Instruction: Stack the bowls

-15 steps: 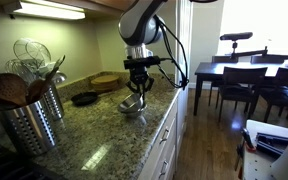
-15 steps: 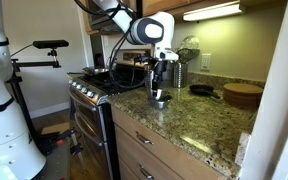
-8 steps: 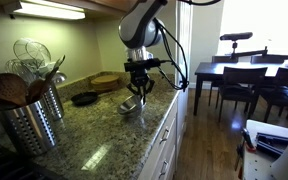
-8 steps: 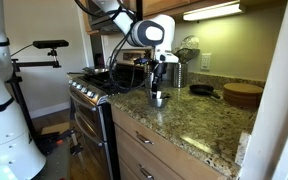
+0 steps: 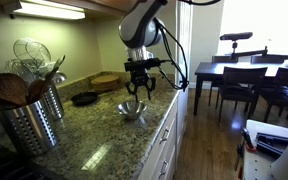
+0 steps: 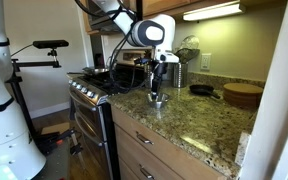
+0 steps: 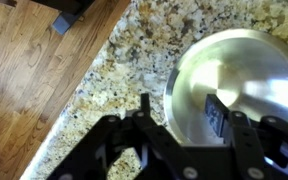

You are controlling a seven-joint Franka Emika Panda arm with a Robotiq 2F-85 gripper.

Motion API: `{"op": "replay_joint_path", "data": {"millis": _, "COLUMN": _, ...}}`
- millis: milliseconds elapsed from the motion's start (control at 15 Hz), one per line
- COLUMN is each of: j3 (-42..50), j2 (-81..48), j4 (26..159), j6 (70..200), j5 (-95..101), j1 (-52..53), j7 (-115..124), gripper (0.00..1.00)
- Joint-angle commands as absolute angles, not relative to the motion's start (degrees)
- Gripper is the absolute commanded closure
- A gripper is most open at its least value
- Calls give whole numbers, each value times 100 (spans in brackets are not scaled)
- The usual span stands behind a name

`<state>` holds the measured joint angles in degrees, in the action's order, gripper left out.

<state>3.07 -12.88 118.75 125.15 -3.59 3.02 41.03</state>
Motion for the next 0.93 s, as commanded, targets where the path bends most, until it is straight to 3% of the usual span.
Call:
{"op": "replay_joint_path", "data": {"millis": 0, "j3": 321, "j2": -1139, "j4": 11869, "j6": 12466, "j5": -291, "j1": 268, "j7": 4067, "gripper": 9}}
{"op": "replay_joint_path", "data": {"millis": 133, "j3": 322, "j2": -1029, "j4": 11857, "j6": 12407, "j5": -237, "j1": 279, "j7": 4064, "gripper": 0}}
{"op": "replay_joint_path", "data": {"millis": 867, "j3": 264, "j2": -1097, "j4": 11727, "j6": 12451, "j5": -157, "j1": 284, "j7": 4061, "gripper": 0}}
